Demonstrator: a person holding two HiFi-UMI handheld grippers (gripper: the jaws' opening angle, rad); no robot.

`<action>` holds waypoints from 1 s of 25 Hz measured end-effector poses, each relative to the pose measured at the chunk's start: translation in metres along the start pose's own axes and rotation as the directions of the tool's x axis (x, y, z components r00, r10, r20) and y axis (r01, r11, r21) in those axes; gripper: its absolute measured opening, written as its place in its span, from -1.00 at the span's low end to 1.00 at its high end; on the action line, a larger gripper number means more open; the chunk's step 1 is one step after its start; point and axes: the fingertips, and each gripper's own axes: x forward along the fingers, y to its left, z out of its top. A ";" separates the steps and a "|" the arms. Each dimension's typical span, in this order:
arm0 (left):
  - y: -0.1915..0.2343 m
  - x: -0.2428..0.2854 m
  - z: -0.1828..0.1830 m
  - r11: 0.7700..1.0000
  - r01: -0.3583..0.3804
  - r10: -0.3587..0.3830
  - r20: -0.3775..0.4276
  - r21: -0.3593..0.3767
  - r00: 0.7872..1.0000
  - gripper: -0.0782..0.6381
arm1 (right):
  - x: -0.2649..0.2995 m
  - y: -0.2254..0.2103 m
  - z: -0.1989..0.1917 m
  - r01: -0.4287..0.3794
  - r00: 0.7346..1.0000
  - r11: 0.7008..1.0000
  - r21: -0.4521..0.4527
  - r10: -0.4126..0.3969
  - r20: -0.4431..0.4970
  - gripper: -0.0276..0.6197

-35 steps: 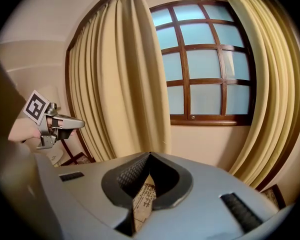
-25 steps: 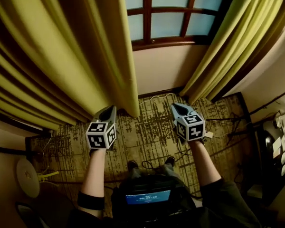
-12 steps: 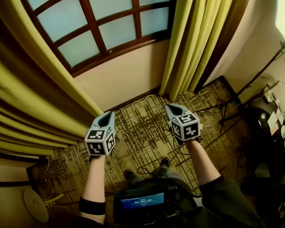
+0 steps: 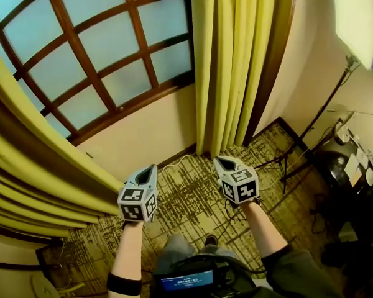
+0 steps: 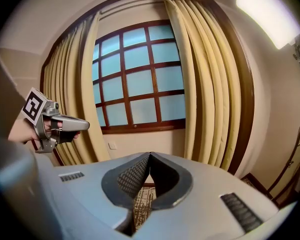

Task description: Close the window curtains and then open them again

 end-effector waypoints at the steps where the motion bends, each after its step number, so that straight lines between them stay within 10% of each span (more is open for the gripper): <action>1: -0.003 0.004 0.003 1.000 0.009 -0.009 -0.004 0.010 1.000 -0.78 | 0.002 -0.003 0.002 -0.001 1.000 1.000 0.003 0.001 0.004 -0.88; 14: 0.002 0.085 0.108 0.982 0.145 -0.156 0.096 0.117 0.983 -0.78 | 0.058 -0.040 0.099 0.076 0.994 0.995 -0.063 -0.070 0.089 -0.88; 25: 0.036 0.126 0.182 0.960 0.179 -0.214 0.156 0.214 0.964 -0.78 | 0.088 -0.068 0.223 0.197 0.936 0.977 -0.084 -0.162 0.312 -0.83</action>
